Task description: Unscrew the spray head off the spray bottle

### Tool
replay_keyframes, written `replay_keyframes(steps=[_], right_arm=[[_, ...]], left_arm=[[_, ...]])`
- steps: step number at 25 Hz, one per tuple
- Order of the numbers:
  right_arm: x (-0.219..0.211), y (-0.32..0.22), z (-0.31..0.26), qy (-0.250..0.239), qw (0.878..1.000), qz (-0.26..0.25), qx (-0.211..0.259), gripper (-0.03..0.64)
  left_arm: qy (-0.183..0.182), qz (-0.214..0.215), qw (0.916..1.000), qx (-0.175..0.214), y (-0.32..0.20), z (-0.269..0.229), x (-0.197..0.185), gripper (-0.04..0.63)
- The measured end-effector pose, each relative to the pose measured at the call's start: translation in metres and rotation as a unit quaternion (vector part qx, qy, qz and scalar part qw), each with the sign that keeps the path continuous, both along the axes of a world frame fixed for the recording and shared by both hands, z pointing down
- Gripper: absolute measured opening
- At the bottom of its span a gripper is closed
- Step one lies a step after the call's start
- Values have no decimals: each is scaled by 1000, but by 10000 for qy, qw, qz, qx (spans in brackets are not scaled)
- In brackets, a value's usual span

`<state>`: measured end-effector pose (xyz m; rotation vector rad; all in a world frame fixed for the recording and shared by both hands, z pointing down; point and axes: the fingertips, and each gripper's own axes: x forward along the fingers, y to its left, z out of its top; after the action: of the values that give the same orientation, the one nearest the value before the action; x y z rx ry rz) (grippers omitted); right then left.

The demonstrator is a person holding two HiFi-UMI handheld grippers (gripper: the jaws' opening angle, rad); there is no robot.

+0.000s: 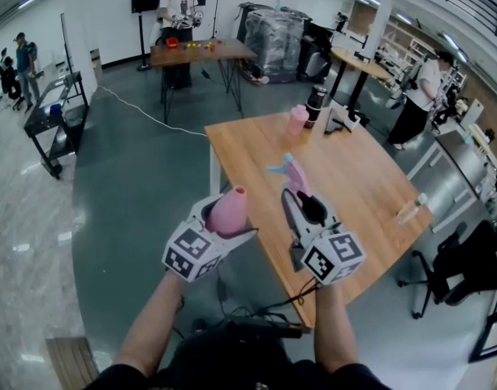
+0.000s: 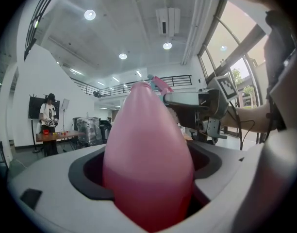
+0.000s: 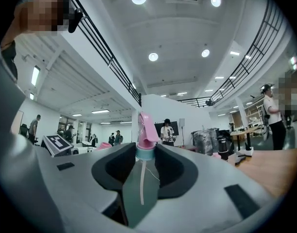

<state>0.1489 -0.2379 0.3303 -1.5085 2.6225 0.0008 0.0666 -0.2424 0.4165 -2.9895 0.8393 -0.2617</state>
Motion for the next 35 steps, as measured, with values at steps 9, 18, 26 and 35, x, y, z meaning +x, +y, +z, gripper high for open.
replay_keyframes(steps=[9,18,26,35], right_arm=[[-3,-3,22,398,9987,266,-176,129],[-8,1,29,516,9981,249,-221,128],[-8,3,29,489,9982,262,-240,127],[-8,4,27,468,9983,267,-211,127]], left_arm=[[67,-10,9999,77,-2,-14,2,443],[75,-1,10000,52,0,-14,2,443],[59,12,10000,28,0,-12,3,443],[35,31,10000,18,1,-9,4,443]])
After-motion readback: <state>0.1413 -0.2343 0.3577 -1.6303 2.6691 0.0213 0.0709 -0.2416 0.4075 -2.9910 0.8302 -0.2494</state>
